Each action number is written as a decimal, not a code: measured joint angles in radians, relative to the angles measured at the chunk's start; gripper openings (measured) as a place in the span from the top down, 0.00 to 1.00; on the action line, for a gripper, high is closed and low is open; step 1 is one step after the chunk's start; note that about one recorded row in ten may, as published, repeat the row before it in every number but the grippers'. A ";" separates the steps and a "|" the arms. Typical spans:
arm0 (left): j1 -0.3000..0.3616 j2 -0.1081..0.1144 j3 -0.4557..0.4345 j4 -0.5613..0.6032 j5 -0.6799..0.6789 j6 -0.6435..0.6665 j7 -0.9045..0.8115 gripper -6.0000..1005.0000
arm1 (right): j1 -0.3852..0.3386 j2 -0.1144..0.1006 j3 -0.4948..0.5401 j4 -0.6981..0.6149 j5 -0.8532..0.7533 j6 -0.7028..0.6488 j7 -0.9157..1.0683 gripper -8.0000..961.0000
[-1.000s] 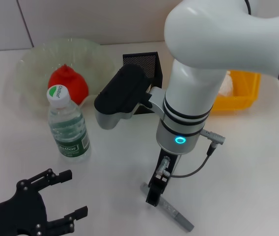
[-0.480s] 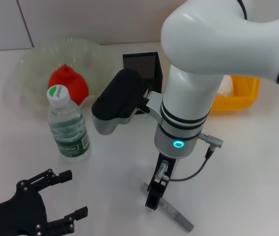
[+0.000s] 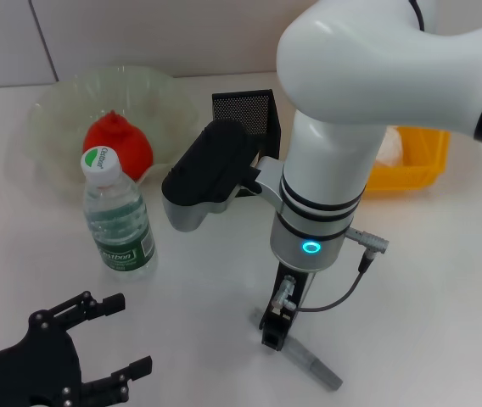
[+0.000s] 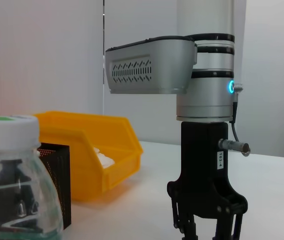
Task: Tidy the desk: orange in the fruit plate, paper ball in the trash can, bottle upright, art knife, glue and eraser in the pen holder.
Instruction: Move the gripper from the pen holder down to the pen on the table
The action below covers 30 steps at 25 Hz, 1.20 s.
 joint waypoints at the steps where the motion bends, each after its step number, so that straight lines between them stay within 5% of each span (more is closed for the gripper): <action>1: 0.000 0.000 0.000 0.000 0.000 0.000 0.000 0.19 | 0.000 0.000 0.000 0.000 0.000 0.000 0.000 0.47; 30: -0.001 0.000 0.005 -0.001 0.000 0.001 0.000 0.19 | 0.004 0.000 0.125 0.095 0.001 -0.015 0.003 0.60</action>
